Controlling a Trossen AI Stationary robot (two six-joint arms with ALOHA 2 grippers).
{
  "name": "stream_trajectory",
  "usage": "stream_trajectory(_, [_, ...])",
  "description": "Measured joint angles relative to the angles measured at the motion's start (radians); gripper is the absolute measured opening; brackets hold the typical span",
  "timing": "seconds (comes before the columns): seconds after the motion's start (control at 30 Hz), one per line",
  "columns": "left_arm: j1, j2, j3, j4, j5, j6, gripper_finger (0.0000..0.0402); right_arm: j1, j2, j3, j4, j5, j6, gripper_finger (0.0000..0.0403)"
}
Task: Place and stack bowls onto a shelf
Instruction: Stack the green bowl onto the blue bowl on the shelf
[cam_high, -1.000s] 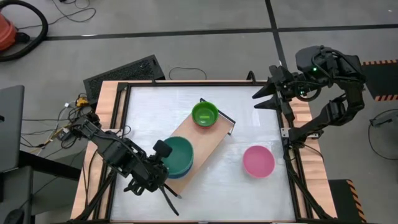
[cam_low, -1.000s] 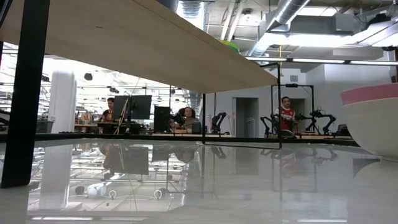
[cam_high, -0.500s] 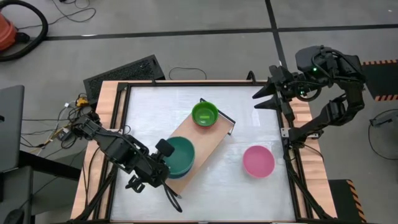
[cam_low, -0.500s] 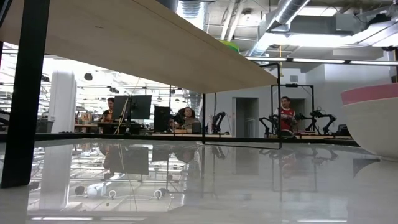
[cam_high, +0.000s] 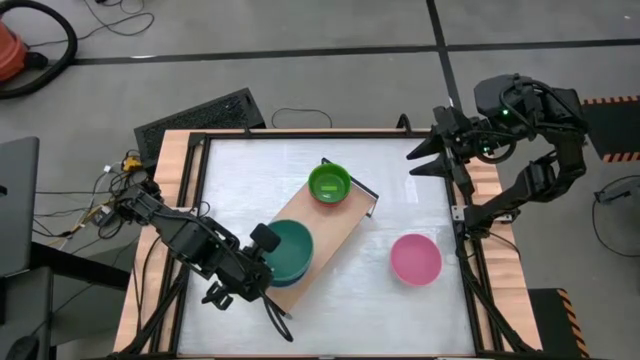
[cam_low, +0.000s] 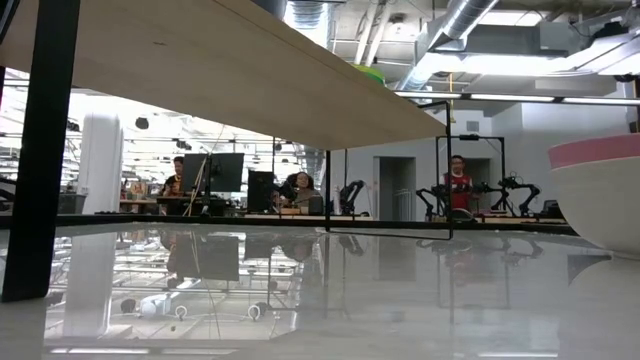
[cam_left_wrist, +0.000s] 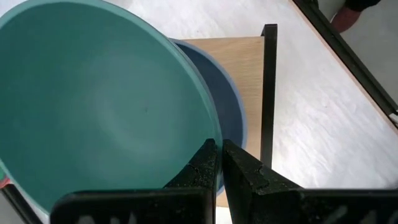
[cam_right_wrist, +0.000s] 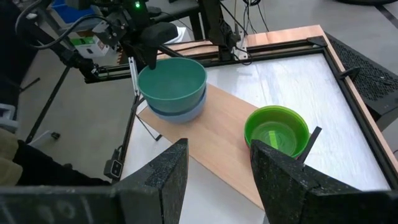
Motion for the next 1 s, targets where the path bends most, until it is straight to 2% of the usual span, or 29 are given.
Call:
stream_trajectory(0.2, [-0.001,-0.005,-0.006,0.003,0.001,-0.002,0.0000,0.000,0.009,0.000,0.000,0.007,0.000,0.0198])
stream_trajectory(0.4, [-0.003,-0.072,-0.122,-0.002,-0.005,-0.009,0.0000,0.000,0.021,0.000,0.001,0.009,0.000,0.0198])
stream_trajectory(0.63, [-0.004,-0.099,-0.143,0.000,-0.075,0.054,0.0000,0.000,0.039,-0.001,0.005,0.010,0.001,0.0198])
stream_trajectory(1.0, [-0.004,-0.081,-0.143,0.017,-0.004,0.126,0.0000,0.000,0.047,0.000,-0.021,0.007,-0.005,0.0198])
